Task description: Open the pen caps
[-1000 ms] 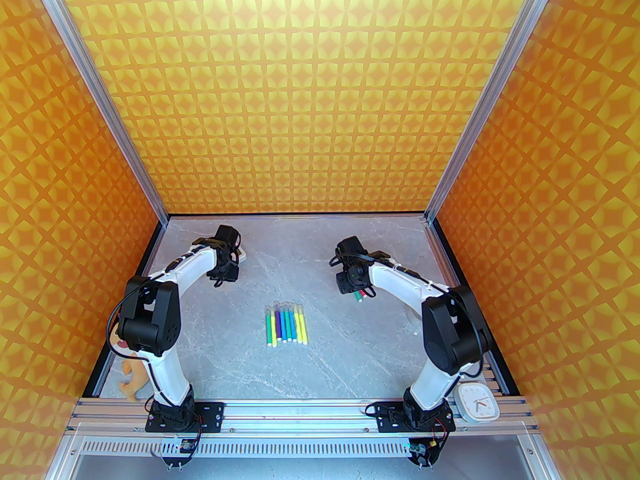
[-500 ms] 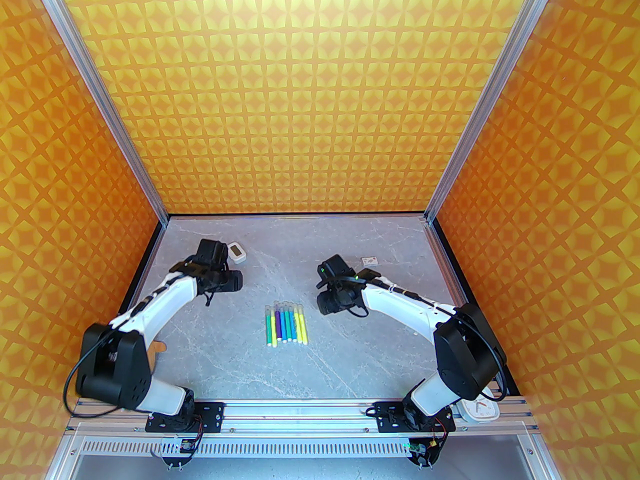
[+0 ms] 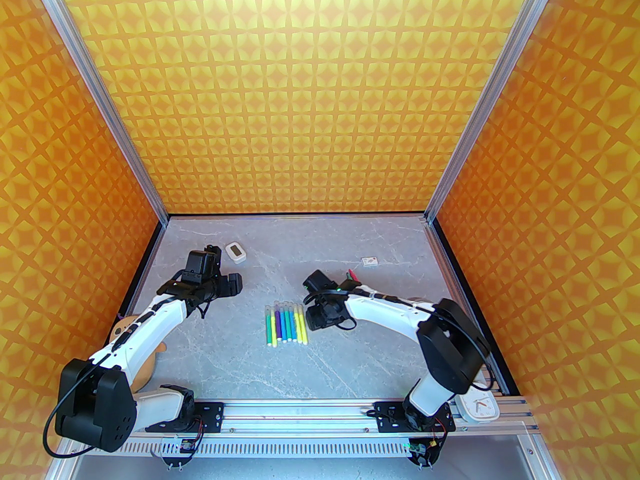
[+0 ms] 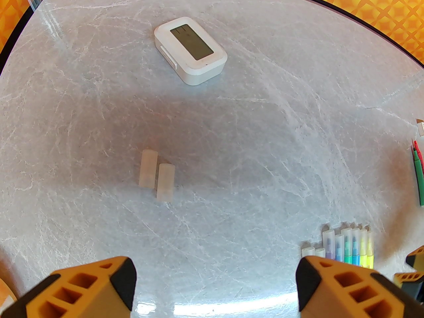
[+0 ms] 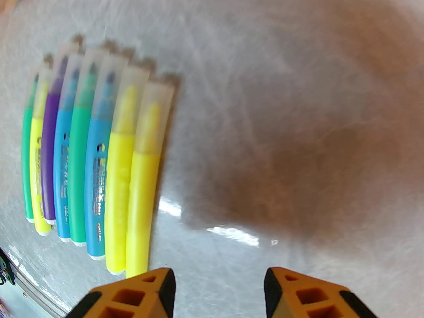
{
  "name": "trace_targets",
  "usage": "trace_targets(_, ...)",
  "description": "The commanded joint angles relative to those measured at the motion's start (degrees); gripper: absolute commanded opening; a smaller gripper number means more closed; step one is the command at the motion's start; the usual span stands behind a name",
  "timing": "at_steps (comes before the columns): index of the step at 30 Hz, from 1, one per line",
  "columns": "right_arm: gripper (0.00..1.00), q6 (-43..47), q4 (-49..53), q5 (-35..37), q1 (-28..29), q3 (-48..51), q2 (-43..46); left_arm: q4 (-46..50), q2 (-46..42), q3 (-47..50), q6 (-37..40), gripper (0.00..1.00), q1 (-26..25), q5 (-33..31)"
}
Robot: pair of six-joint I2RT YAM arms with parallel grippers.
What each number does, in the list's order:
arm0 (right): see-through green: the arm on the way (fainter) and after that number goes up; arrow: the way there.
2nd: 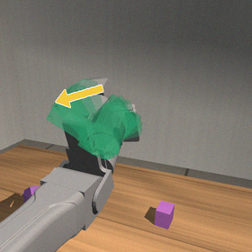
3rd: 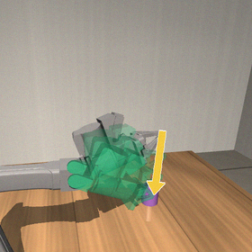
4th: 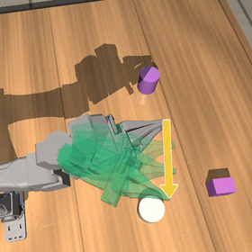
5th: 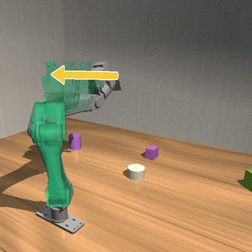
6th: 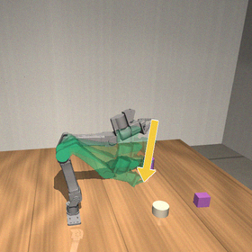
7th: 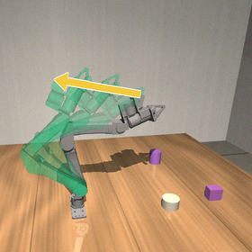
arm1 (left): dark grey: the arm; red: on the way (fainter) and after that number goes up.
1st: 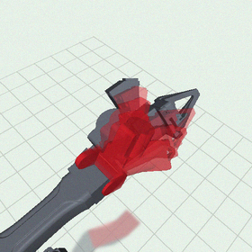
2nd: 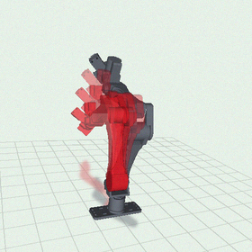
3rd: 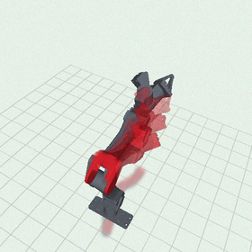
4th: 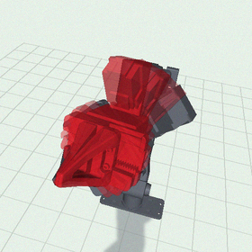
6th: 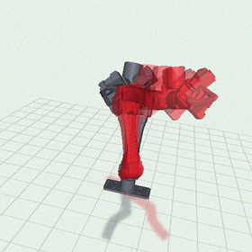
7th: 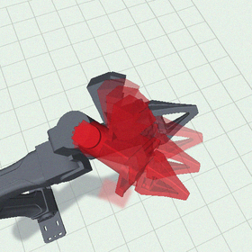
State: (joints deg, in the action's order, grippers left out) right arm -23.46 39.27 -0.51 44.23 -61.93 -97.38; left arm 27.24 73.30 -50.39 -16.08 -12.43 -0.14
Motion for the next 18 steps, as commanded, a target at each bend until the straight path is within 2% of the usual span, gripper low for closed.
trace_targets(1, 0.49, -2.10, -0.54, -1.63, 1.56, -3.28, -2.62, -1.52, -1.23, 1.18, 0.29, 0.84, 0.03, 1.20)
trace_targets(18, 0.44, -3.05, -1.82, -5.11, 2.62, -5.11, -7.17, -1.54, -1.93, 1.87, 1.54, 0.84, 0.30, 1.20)
